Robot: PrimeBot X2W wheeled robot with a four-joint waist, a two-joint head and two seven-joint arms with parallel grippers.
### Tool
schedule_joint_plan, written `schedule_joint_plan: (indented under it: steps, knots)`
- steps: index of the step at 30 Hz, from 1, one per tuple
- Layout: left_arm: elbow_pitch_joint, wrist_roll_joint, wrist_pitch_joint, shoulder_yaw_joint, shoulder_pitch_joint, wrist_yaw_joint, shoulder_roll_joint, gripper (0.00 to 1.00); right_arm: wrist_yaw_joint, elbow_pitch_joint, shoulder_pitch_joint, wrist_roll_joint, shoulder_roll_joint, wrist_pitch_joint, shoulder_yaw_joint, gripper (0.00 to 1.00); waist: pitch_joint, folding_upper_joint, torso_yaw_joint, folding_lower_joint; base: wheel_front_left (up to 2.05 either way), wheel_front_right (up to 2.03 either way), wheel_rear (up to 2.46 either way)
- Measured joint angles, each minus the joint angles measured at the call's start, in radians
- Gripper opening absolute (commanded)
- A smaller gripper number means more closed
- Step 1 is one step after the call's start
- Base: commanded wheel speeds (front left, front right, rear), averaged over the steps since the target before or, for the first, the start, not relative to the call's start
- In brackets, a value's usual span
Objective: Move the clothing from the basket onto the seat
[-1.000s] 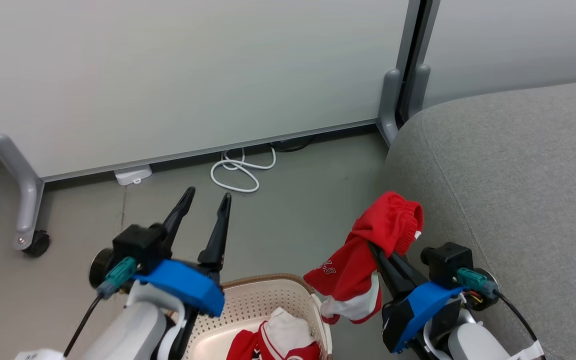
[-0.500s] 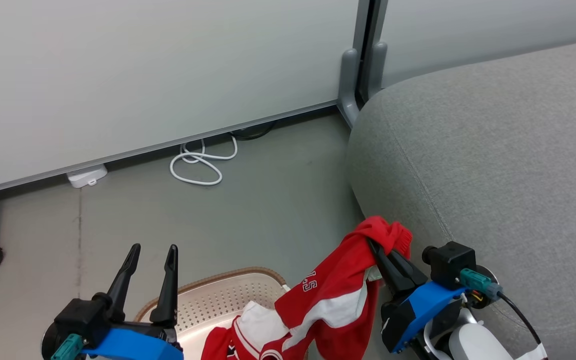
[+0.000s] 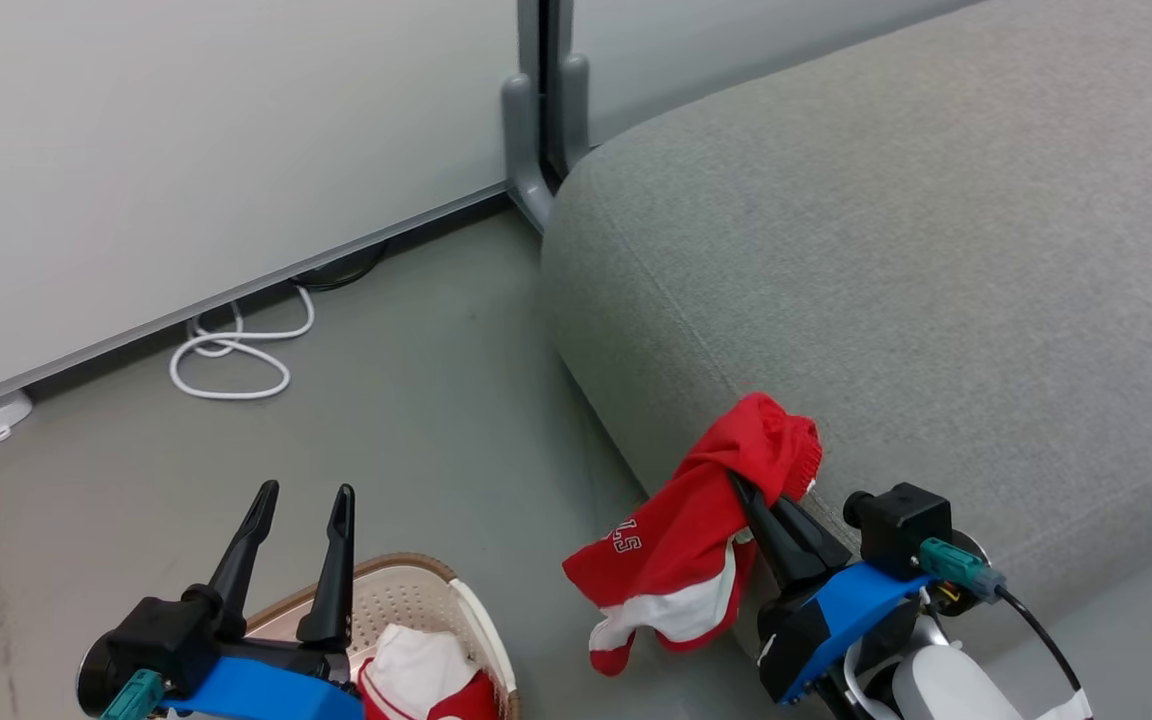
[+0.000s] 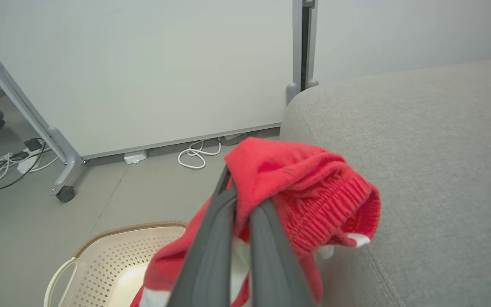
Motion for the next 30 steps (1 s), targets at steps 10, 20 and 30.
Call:
schedule_joint_plan:
  steps: [10, 20, 30]
  knots:
    - [0.013, 0.033, 0.000, 0.030, -0.007, -0.030, -0.007, 1.00, 0.000, 0.010, 0.000, -0.001, -0.001, -0.022, -0.013, 0.00, 0.028, 0.0000, -0.135, 0.0000, 0.00, 0.00, 0.00]
    - [0.015, 0.053, 0.000, 0.029, -0.031, -0.043, -0.008, 1.00, 0.000, 0.010, -0.007, -0.008, -0.001, -0.033, -0.032, 0.00, 0.059, 0.0000, -0.139, 0.0000, 0.00, 0.00, 0.00]
    - [-0.005, 0.075, 0.000, 0.010, -0.080, -0.044, 0.020, 1.00, 0.000, -0.028, -0.253, -0.121, -0.013, 0.006, -0.143, 0.00, 0.144, 0.0000, -0.088, -0.0001, 0.00, 0.00, 0.00]
